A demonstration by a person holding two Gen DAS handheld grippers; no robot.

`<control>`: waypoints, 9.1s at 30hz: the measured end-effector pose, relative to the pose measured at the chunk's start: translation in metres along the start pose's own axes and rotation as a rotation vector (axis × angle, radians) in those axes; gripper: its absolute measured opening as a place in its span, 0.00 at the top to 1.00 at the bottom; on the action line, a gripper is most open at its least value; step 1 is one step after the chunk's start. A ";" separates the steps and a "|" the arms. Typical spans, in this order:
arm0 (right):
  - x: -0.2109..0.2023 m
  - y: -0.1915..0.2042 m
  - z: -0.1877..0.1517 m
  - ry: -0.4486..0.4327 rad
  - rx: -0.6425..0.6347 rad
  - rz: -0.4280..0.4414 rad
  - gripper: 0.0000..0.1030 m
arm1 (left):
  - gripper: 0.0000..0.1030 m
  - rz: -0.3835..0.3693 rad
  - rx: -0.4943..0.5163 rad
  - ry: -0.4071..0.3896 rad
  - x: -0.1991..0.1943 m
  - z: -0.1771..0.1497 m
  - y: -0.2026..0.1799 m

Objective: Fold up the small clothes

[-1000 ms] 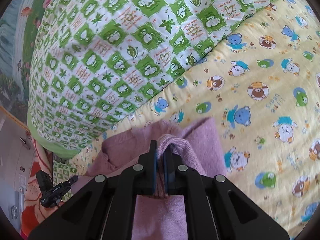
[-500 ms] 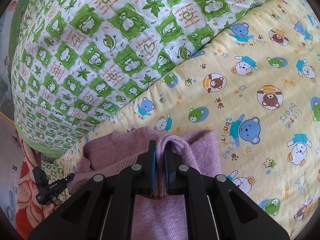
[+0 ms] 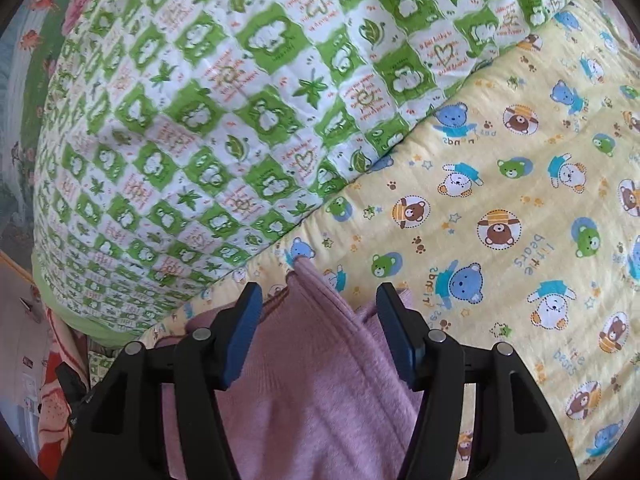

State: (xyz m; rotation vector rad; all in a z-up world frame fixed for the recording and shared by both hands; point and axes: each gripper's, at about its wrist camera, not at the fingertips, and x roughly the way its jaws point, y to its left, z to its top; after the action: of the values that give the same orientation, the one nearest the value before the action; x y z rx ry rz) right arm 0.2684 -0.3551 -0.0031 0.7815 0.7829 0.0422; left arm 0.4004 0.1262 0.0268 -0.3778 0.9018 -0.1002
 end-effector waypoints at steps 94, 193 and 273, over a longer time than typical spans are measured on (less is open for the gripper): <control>-0.059 -0.010 -0.163 0.211 -0.251 -0.208 0.97 | 0.32 0.069 -0.180 0.219 -0.044 -0.195 0.045; 0.044 -0.029 -0.005 0.247 -0.169 0.045 0.87 | 0.70 -0.360 0.418 0.371 0.089 -0.235 -0.315; -0.033 -0.058 -0.036 0.154 -0.035 -0.006 0.57 | 0.31 -0.169 0.157 0.360 0.124 -0.122 -0.197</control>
State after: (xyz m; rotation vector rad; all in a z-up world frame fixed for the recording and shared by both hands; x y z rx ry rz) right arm 0.2068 -0.3852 -0.0369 0.7485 0.9278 0.1118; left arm 0.3966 -0.1214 -0.0627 -0.2934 1.2075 -0.4025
